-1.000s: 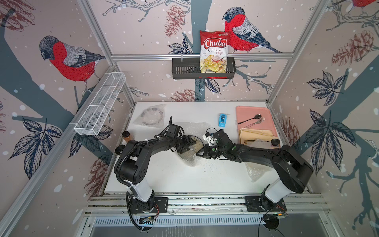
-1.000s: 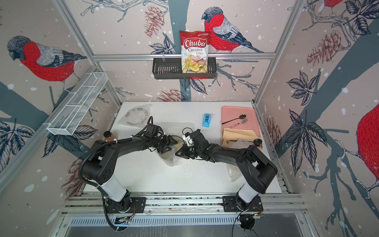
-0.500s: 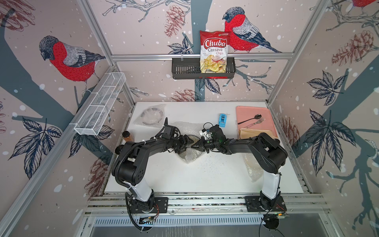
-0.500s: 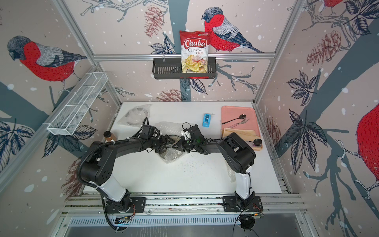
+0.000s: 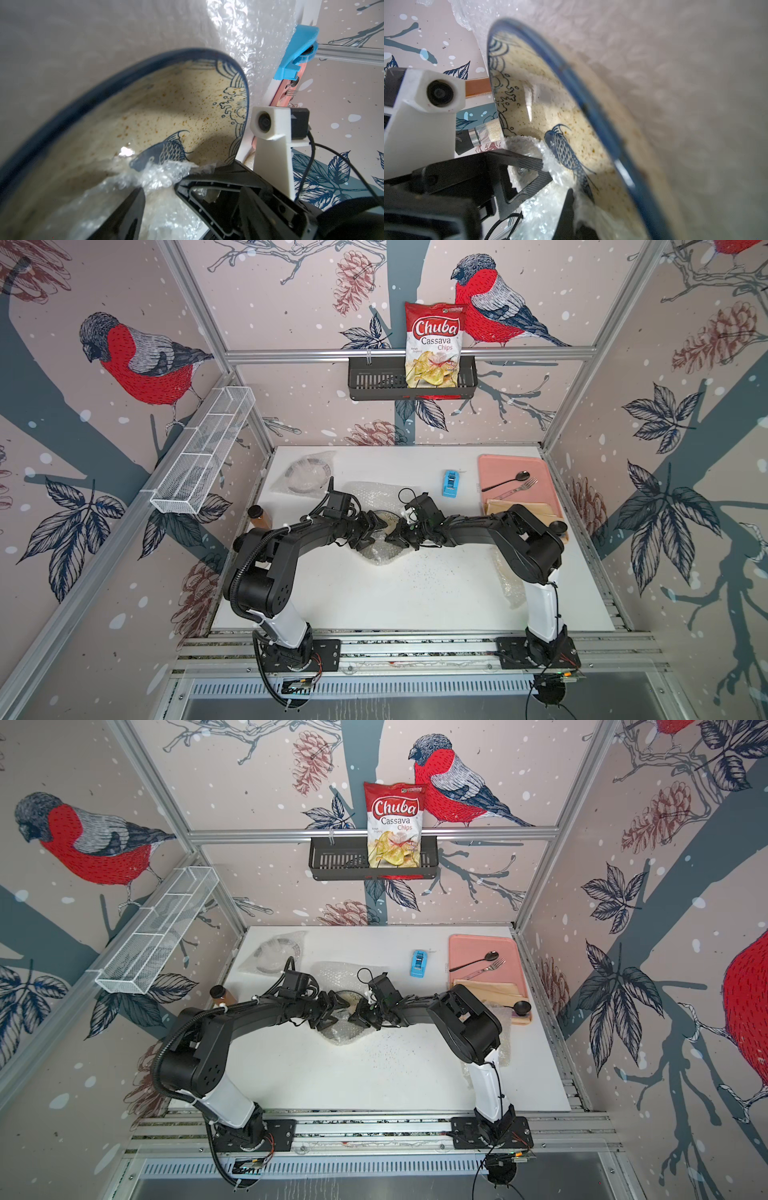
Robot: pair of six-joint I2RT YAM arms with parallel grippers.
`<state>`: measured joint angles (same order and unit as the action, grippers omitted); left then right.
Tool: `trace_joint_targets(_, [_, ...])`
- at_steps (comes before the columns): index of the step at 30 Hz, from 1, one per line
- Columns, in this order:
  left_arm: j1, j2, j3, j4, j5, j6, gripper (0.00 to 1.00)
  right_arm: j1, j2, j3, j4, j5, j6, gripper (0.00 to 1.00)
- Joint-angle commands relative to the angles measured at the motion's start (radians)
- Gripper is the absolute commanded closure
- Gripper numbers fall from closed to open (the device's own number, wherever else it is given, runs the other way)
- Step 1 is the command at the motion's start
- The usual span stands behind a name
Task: Wrap dinner plates in bubble wrap
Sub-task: Wrap the plate in the bubble wrap.
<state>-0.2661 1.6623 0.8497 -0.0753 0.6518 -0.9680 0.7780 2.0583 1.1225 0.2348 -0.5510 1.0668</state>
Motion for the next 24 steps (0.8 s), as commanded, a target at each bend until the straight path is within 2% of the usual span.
trace_joint_targets(1, [0.018,-0.020,0.071,-0.120,-0.004,0.072,0.25,0.000,0.014,0.009,-0.081,0.086,-0.041,1.00])
trace_joint_targets(5, [0.022,-0.041,0.142,-0.188,0.025,0.103,0.34,-0.002,0.014,0.015,-0.080,0.079,-0.044,1.00])
trace_joint_targets(6, [0.021,-0.045,0.142,-0.176,0.046,0.091,0.39,-0.002,0.014,0.017,-0.078,0.077,-0.044,1.00])
trace_joint_targets(8, [0.010,-0.049,0.136,-0.161,0.075,0.073,0.58,-0.004,0.016,0.023,-0.075,0.072,-0.044,1.00])
trace_joint_targets(13, [-0.020,-0.048,0.082,-0.138,0.112,0.064,0.80,-0.006,0.018,0.034,-0.068,0.058,-0.044,0.99])
trace_joint_targets(20, [-0.025,-0.044,0.056,-0.227,0.100,0.157,0.97,-0.016,0.019,0.051,-0.048,0.030,-0.033,0.96])
trace_joint_targets(24, [-0.022,-0.030,0.050,-0.253,0.050,0.190,1.00,-0.017,-0.001,0.059,-0.038,0.029,-0.033,0.93])
